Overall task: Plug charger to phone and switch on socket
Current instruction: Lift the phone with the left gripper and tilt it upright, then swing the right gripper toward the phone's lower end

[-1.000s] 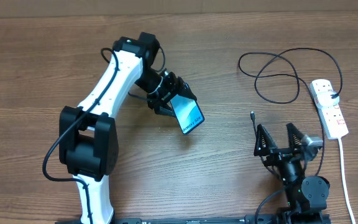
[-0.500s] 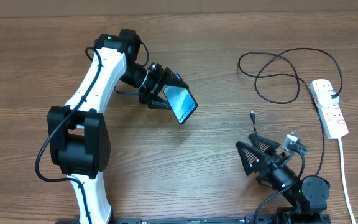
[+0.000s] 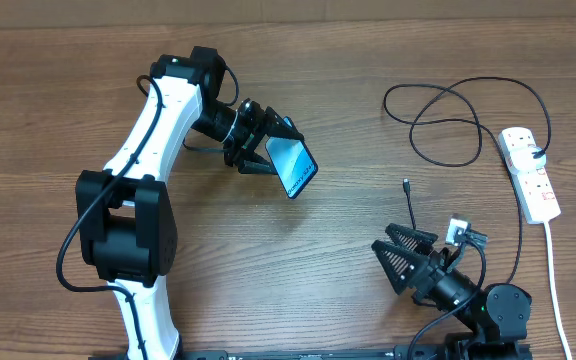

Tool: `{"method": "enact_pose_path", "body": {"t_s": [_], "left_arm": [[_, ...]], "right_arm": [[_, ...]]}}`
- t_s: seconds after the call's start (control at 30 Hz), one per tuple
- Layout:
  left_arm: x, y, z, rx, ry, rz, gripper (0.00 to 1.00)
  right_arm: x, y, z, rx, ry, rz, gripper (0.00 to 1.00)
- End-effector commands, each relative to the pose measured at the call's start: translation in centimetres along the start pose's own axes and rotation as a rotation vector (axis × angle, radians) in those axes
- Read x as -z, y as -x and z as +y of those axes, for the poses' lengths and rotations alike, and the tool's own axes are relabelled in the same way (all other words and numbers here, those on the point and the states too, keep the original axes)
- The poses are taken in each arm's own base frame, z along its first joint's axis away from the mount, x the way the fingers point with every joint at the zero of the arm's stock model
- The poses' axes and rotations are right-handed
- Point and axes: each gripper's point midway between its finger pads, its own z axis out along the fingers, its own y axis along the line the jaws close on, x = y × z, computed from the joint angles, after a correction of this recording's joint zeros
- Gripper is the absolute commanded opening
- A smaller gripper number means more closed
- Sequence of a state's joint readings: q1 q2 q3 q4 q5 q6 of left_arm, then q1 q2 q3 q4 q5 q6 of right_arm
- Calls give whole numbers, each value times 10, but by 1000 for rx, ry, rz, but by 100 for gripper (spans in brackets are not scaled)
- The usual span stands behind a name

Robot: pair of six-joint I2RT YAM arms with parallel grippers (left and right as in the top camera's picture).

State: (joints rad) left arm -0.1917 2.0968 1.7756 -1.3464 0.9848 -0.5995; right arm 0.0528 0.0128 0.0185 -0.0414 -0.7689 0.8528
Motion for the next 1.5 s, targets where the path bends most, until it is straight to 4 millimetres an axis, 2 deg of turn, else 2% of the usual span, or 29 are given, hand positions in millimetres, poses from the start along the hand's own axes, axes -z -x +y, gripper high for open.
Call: {"method": "enact_pose_path", "body": {"t_s": [0.0,0.17,0.43,0.57,0.93,1.47], "left_arm": [[6,-4,-17,-36,-71,27,38],[6,-4,-17,-55,-72,26,38],[4,6,-5,-65,5,-28,38],[4,8,-5,-72,9,-36,38],[3,10,-3,-75,23,-48,39],[1,10,-5,-84,23,-49,39]], "right_arm": [[0,-2,-1,-87,8,5,100],[0,-2,-1,-81,8,5,100],[0,-4,-6,88,-15,7,100],[-1,-1,-13,77,-47,-6,100],[-6,-11,-36,0,-122,57,100],[-25,14,-41,-49,-233,133,100]]}}
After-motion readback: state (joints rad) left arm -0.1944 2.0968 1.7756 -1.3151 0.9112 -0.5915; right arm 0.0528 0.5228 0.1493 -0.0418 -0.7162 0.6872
